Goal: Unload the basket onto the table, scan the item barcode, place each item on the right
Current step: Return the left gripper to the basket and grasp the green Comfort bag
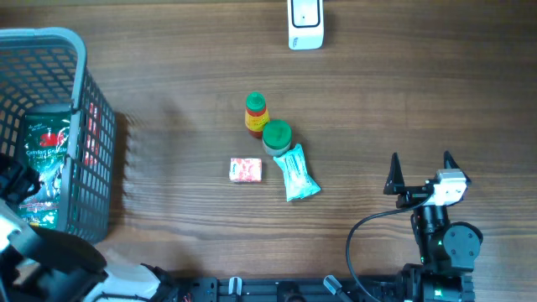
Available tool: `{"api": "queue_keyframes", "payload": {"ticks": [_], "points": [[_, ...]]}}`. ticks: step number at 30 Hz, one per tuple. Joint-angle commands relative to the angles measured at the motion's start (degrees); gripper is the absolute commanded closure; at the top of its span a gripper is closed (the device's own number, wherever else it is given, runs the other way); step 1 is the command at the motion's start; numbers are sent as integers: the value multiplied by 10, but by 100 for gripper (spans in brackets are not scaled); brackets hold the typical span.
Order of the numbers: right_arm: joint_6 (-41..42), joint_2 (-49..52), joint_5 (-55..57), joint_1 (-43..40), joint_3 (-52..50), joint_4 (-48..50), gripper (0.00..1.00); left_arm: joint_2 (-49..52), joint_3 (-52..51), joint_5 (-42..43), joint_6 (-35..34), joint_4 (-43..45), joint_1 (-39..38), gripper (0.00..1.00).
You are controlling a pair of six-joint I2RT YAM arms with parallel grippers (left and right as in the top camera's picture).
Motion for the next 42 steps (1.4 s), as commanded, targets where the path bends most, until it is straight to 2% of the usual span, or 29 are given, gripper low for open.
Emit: {"api": "queue_keyframes", "payload": {"ticks": [1,14,19,23,25,26,27,28,29,31,32,36,42], "points": [[4,-1,5,2,-1,2,0,50,-2,35,-22,22,4,0],[4,-1,5,2,-1,2,0,212,-3,33,-63,72,-36,0],[4,-1,5,2,-1,2,0,264,-8,-26,-99,71,-69,0],[4,-1,5,2,-1,2,0,283,-47,-55,-116,99,-89,0],[4,-1,5,2,-1,2,0,285,-90,-53,-116,139,-97,2],[4,-1,5,2,-1,2,0,285,-115,-52,-116,162,-100,6],[4,-1,5,2,-1,2,0,285,-141,-53,-116,183,-103,18],[4,-1,5,2,-1,2,0,285,-169,-53,-116,208,-106,37],[4,-1,5,2,-1,2,0,285,-191,-53,-116,227,-108,50],[4,-1,5,2,-1,2,0,285,-250,-45,-116,282,-110,92],[4,-1,5,2,-1,2,0,285,-276,-35,-116,311,-110,96],[4,-1,6,2,-1,2,0,285,-323,3,-106,354,-101,96],[4,-1,6,2,-1,2,0,232,-293,66,11,348,-76,96]]}}
